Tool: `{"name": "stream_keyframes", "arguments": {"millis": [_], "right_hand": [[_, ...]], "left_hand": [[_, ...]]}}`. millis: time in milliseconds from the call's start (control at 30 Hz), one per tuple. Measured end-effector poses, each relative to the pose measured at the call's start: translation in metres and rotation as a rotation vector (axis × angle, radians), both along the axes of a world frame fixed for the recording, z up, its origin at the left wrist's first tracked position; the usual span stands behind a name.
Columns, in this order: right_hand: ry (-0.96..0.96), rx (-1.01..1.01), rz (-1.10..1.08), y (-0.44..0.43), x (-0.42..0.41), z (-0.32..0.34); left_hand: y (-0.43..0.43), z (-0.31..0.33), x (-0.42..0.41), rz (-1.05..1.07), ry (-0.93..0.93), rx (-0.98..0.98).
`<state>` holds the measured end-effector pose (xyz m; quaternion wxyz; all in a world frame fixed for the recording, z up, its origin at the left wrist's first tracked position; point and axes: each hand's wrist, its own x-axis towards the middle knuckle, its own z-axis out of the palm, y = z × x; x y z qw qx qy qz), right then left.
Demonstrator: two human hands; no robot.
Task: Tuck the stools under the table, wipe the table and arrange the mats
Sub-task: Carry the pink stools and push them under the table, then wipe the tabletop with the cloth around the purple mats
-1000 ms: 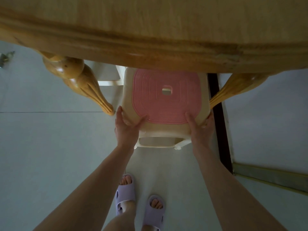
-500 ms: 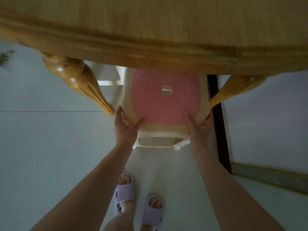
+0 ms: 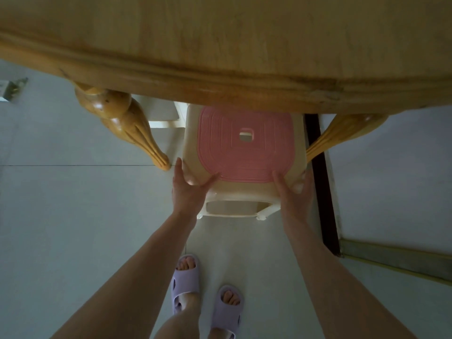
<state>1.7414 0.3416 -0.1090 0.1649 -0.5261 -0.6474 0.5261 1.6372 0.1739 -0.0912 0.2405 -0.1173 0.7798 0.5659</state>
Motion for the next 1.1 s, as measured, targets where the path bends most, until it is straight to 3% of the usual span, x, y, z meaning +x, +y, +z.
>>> {"name": "stream_keyframes", "arguments": {"millis": [200, 667, 1100], "right_hand": [[0.063, -0.113, -0.018, -0.029, 0.018, 0.052], [0.128, -0.103, -0.066, -0.148, 0.008, 0.232], [0.223, -0.017, -0.071, -0.250, -0.132, 0.377]], "left_hand": [[-0.020, 0.046, 0.015, 0.000, -0.018, 0.003], [-0.129, 0.217, -0.005, -0.107, -0.001, 0.102], [-0.218, 0.369, -0.122, -0.219, 0.128, 0.201]]}}
